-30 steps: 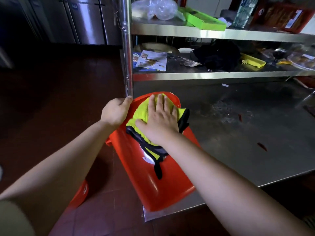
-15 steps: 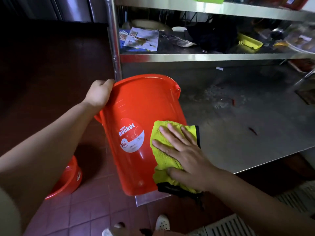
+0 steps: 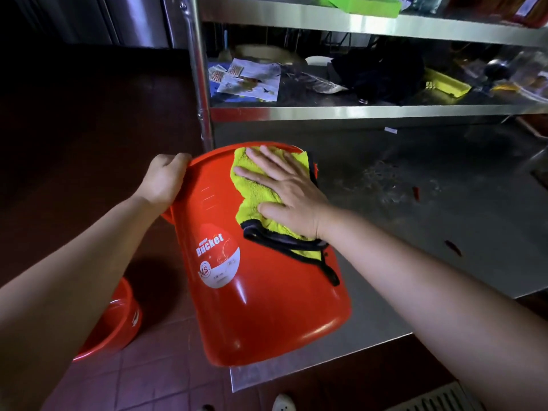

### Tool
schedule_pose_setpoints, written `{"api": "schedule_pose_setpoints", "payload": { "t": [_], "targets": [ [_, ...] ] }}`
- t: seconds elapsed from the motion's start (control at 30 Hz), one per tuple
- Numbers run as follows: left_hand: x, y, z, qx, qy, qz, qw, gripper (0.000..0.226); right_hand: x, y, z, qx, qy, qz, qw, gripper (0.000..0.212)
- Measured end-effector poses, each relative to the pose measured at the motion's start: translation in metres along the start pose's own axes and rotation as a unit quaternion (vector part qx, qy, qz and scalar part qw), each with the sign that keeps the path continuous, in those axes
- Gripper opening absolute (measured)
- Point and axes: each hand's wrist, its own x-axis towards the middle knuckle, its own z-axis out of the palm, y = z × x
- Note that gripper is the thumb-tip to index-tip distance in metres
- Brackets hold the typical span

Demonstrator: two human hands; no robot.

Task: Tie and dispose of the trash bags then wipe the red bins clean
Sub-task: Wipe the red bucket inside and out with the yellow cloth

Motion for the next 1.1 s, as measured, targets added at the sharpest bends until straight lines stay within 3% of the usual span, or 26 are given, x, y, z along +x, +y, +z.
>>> {"api": "schedule_pose_setpoints", "payload": {
  "t": [0.2,0.3,0.4,0.5,0.67,0.8,0.9,1.0,1.1],
  "targets": [
    [-0.013,-0.005,-0.010,-0.001,0.010,-0.014,1.000,0.037,-0.080,-0.029,0.018,0.003,0.008,-0.054,0.999,0.070],
    [-0.015,0.015,-0.011,0.062,0.021,0.041,0.997,0.033,-0.115,-0.043,0.023,-0.019,0.001,-0.071,0.997,0.070],
    [-0.018,0.055,0.011,0.117,-0.014,0.100,0.988,0.048,-0.124,-0.059,0.026,-0.066,-0.003,-0.098,0.993,0.072],
    [-0.022,0.075,0.034,0.180,-0.018,0.087,0.980,0.059,-0.125,-0.073,0.030,-0.096,-0.002,-0.136,0.986,0.073],
    [-0.010,0.053,0.037,0.066,-0.026,0.008,0.997,0.057,-0.097,-0.052,0.018,-0.073,-0.034,-0.185,0.979,0.064],
    [-0.005,0.041,0.032,0.047,-0.019,0.005,0.999,0.062,-0.040,-0.011,-0.002,-0.060,-0.021,-0.130,0.989,0.052],
    [-0.004,0.028,0.027,0.007,-0.027,0.012,1.000,0.059,-0.004,0.011,-0.016,-0.023,-0.017,-0.056,0.998,0.062],
    [-0.006,0.015,0.023,0.004,-0.015,0.032,0.999,0.050,0.004,0.006,-0.010,-0.040,-0.029,-0.052,0.997,0.063],
    [-0.006,0.004,0.016,0.025,0.016,0.051,0.998,0.057,-0.017,-0.016,0.003,-0.058,-0.031,-0.071,0.995,0.065]
  ]
}}
